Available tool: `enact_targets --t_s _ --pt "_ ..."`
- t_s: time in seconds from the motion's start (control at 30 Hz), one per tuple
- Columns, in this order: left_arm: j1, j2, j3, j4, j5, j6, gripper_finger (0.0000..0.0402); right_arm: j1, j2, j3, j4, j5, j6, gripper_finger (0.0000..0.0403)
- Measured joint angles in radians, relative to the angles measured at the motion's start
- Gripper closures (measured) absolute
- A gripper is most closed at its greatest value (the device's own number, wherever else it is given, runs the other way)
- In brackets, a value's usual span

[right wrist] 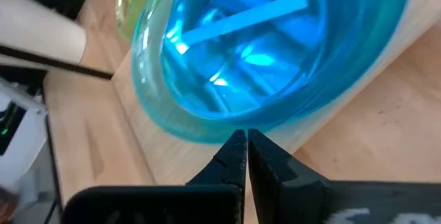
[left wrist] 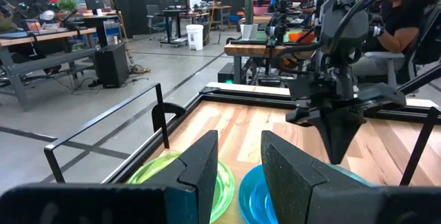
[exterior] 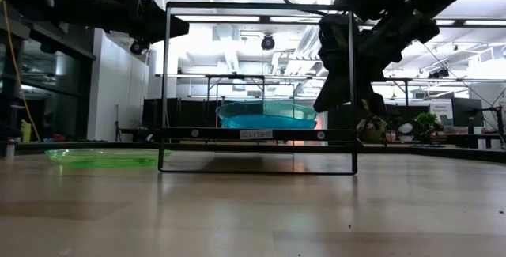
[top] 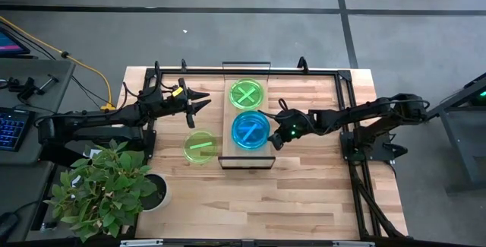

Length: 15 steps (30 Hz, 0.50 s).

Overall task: Place and stack plates onto a shelf
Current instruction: Stack the blue plate on top of the blue plates on the shelf

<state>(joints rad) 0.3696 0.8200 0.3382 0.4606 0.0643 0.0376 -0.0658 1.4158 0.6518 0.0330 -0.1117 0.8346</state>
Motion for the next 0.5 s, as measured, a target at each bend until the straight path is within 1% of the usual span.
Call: enact_targets --t_s 0.17,0.23,0.3,0.4,0.5 --pt "0.0 0.0 0.0 0.0 0.0 0.0 0.0298 0.0 0.0 0.0 0.0 0.081 0.021 0.0403" --pt "0.0 0.0 0.0 0.0 0.0 0.0 0.0298 0.0 0.0 0.0 0.006 0.086 0.015 0.0403" --pt "0.0 0.0 0.0 0.0 0.0 0.0 0.0298 0.0 0.0 0.0 0.041 0.063 -0.005 0.0403" --pt "0.0 0.0 0.0 0.0 0.0 0.0 0.0298 0.007 0.0 0.001 0.124 -0.027 -0.036 0.0403" --pt "0.0 0.0 0.0 0.001 0.0 0.0 0.0298 0.01 0.0 0.001 0.15 -0.072 -0.05 0.0403"
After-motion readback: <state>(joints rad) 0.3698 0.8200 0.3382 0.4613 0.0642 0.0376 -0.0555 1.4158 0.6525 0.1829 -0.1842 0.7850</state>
